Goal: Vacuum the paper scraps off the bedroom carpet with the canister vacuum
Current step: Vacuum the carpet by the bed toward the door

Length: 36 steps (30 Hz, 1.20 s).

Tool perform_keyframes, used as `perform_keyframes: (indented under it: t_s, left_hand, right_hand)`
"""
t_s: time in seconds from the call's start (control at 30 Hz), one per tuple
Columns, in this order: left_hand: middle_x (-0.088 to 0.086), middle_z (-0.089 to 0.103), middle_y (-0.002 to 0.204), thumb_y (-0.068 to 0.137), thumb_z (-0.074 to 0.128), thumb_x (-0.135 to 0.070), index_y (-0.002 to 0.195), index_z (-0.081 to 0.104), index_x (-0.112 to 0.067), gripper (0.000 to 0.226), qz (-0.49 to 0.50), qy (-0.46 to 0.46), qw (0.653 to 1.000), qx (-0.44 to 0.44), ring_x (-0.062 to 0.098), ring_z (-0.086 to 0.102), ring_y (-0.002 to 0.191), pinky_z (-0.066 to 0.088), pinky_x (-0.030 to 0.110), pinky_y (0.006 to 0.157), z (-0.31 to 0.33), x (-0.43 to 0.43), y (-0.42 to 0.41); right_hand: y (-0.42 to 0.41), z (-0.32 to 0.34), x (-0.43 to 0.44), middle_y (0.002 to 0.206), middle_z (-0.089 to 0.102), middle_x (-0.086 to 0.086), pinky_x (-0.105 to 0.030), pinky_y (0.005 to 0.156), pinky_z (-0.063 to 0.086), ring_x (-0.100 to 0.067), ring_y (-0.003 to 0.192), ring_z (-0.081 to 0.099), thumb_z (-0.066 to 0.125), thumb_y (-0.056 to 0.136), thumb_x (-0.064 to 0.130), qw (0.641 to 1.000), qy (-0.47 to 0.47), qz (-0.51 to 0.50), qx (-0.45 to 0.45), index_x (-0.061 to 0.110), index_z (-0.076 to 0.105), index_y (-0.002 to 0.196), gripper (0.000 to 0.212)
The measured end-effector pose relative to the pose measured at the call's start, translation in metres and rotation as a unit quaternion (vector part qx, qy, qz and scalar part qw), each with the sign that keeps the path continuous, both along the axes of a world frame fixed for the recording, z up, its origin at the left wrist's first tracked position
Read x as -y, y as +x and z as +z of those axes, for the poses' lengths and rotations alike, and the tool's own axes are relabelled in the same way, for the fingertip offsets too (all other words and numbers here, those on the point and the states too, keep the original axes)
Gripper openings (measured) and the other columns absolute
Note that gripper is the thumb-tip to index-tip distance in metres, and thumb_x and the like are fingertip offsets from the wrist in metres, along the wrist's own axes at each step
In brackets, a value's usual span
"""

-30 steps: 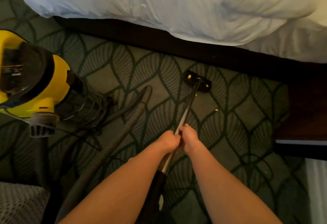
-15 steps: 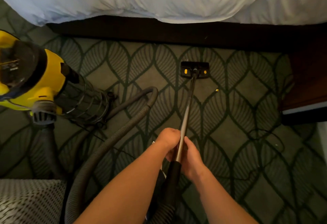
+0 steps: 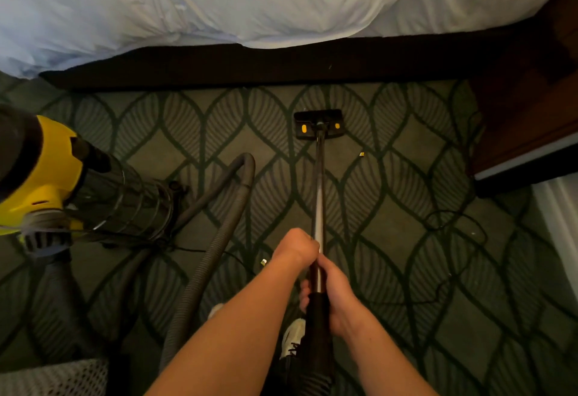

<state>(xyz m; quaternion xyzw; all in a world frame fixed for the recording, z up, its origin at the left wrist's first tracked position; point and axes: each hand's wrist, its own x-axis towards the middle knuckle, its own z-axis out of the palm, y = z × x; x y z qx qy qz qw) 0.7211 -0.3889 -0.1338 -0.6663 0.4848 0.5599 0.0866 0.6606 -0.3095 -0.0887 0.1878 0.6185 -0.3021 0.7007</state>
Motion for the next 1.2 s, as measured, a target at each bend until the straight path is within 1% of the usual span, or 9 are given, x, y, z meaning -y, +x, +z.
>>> perform_keyframes:
  t_s: [0.17,0.33,0.53,0.63,0.77,0.9,1.0,1.13,1.2]
  left_hand:
    - [0.013,0.070,0.096,0.088,0.054,-0.019,0.089,0.069,-0.008,0.019,-0.011,-0.021,1.000,0.017,0.026,0.066,0.094,0.052,0.033,0.088,-0.003,0.000,0.010]
    - [0.010,0.065,0.089,0.087,0.054,-0.014,0.096,0.067,-0.008,0.017,-0.084,-0.028,0.996,0.027,0.023,0.062,0.083,0.048,0.030,0.075,-0.001,0.017,0.022]
    - [0.013,0.067,0.098,0.086,0.055,-0.015,0.099,0.067,-0.005,0.020,-0.151,-0.023,0.987,0.040,0.028,0.064,0.099,0.049,0.032,0.081,-0.016,0.021,0.056]
    - [0.012,0.067,0.110,0.085,0.058,-0.015,0.109,0.066,-0.006,0.027,-0.188,-0.023,0.980,0.056,0.028,0.061,0.107,0.049,0.034,0.091,-0.024,0.022,0.072]
    - [0.009,0.062,0.124,0.085,0.059,-0.017,0.122,0.062,-0.008,0.037,-0.221,-0.030,0.973,0.063,0.026,0.056,0.120,0.045,0.032,0.099,-0.033,0.010,0.094]
    - [0.020,0.064,0.118,0.093,0.043,-0.012,0.108,0.067,-0.001,0.030,-0.143,-0.044,0.988,-0.025,0.030,0.059,0.113,0.044,0.031,0.093,-0.031,-0.005,0.096]
    - [0.022,0.061,0.122,0.100,0.035,-0.023,0.114,0.063,0.001,0.039,-0.054,-0.054,0.996,-0.046,0.034,0.056,0.115,0.043,0.033,0.092,-0.026,-0.008,0.090]
    - [0.013,0.058,0.132,0.098,0.044,-0.028,0.132,0.054,-0.008,0.041,-0.033,-0.083,0.994,-0.065,0.027,0.051,0.125,0.039,0.033,0.106,-0.019,-0.011,0.092]
    - [0.012,0.061,0.128,0.095,0.052,-0.023,0.139,0.047,-0.012,0.046,-0.038,-0.071,0.993,-0.088,0.023,0.057,0.120,0.041,0.030,0.105,-0.015,-0.013,0.097]
  right_hand:
    - [0.011,0.006,0.003,0.052,0.046,-0.006,-0.020,0.037,0.040,-0.015,0.041,0.045,0.052,0.097,0.046,1.000,0.020,-0.007,0.012,0.011,0.056,0.081,0.038]
    - [0.029,-0.003,0.007,0.054,0.049,-0.006,-0.021,0.039,0.044,-0.015,0.043,0.048,0.053,0.096,0.049,0.999,0.024,-0.024,0.013,0.011,0.057,0.085,0.039]
    - [0.069,-0.023,0.004,0.057,0.051,-0.006,-0.022,0.043,0.045,-0.015,0.047,0.049,0.052,0.095,0.052,0.999,0.013,-0.033,0.012,0.010,0.057,0.078,0.046]
    - [0.094,-0.035,0.002,0.062,0.053,-0.008,-0.025,0.044,0.049,-0.017,0.048,0.052,0.053,0.095,0.051,0.999,0.003,-0.026,-0.040,0.009,0.061,0.086,0.043]
    - [0.116,-0.053,-0.005,0.065,0.052,-0.010,-0.026,0.042,0.045,-0.020,0.048,0.050,0.042,0.100,0.046,0.983,-0.001,0.059,-0.176,0.007,0.059,0.107,0.043]
    - [0.108,-0.042,0.004,0.056,0.047,-0.011,-0.021,0.037,0.040,-0.020,0.037,0.047,0.038,0.101,0.042,0.974,-0.019,0.077,-0.213,0.005,0.056,0.089,0.043]
    - [0.101,-0.026,0.009,0.053,0.046,-0.010,-0.019,0.034,0.037,-0.019,0.035,0.044,0.039,0.101,0.046,0.977,-0.027,0.077,-0.199,0.008,0.056,0.076,0.049]
    - [0.099,-0.006,-0.005,0.046,0.044,-0.006,-0.017,0.032,0.035,-0.015,0.031,0.041,0.038,0.099,0.052,0.990,-0.033,0.055,-0.125,0.012,0.051,0.062,0.056]
    - [0.103,0.002,-0.021,0.045,0.044,-0.005,-0.016,0.032,0.035,-0.014,0.030,0.041,0.039,0.098,0.054,0.994,-0.019,0.041,-0.103,0.012,0.050,0.061,0.057]
